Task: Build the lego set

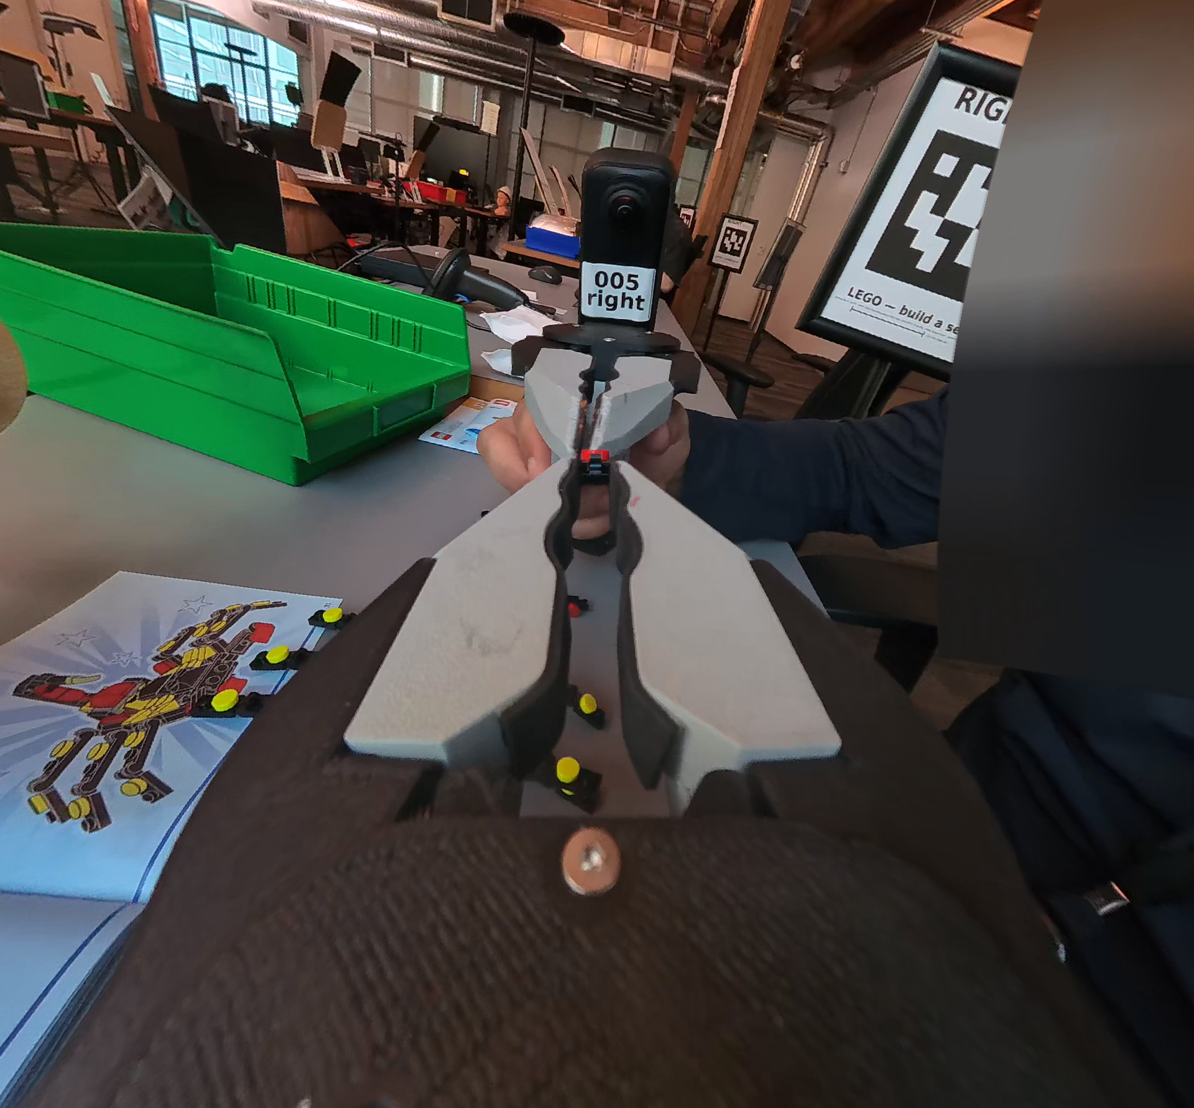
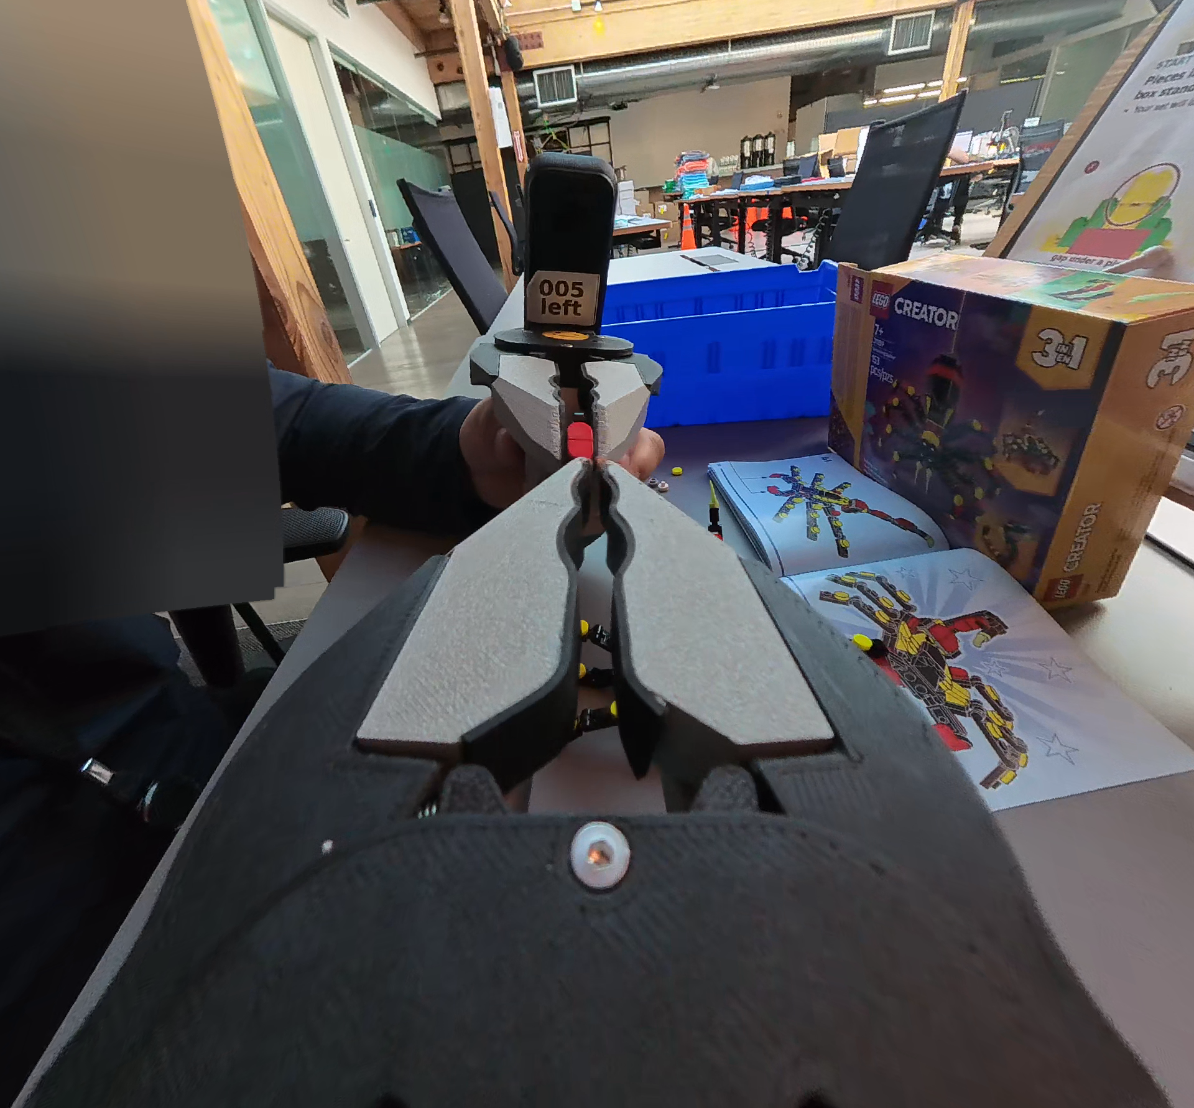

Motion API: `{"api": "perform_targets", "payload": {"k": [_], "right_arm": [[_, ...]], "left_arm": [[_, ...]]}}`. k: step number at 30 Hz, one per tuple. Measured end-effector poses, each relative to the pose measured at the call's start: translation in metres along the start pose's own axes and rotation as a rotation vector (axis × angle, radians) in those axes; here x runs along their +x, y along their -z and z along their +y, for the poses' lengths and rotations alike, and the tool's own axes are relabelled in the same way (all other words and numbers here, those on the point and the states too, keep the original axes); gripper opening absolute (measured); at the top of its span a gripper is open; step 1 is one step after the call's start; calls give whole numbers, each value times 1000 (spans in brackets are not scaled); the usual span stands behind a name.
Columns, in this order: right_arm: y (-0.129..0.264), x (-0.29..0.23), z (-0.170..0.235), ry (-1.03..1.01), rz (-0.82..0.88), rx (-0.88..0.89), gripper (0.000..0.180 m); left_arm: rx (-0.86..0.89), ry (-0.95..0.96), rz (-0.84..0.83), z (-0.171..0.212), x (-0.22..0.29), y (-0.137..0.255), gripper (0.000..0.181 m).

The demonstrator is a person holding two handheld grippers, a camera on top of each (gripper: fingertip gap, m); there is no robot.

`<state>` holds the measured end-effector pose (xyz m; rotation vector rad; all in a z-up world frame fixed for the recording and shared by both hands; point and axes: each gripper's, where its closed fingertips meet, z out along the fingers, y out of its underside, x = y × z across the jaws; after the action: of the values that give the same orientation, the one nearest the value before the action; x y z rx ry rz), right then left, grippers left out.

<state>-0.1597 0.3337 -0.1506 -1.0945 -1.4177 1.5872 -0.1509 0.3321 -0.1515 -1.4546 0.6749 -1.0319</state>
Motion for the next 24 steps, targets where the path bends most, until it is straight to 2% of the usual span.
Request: {"api": "perform_targets", "payload": {"k": [4,9,11,13,17,21,24], "right_arm": [[0,-1,-1,13,2,13,0],[-1,0,0,-69,-23,29,0],[-4,0,10,-80,-29,-22,0],[-11,-4,28,-18,-38,-129,0],[-16,-8,29,122,9,-132,0],[-8,1,28,221,74,-174,3],[-3,-6,19,311,65,-169,9]], "left_arm": [[10,-1,10,-1,2,0,5],[16,18,10,-1,1,0,5],[41,30,17,-5,1,1,5],[80,55,12,-12,0,3,4],[18,24,-37,-2,-10,5,5],[26,179,-5,-1,-15,9,5],[-62,266,30,12,-15,9,5]]}}
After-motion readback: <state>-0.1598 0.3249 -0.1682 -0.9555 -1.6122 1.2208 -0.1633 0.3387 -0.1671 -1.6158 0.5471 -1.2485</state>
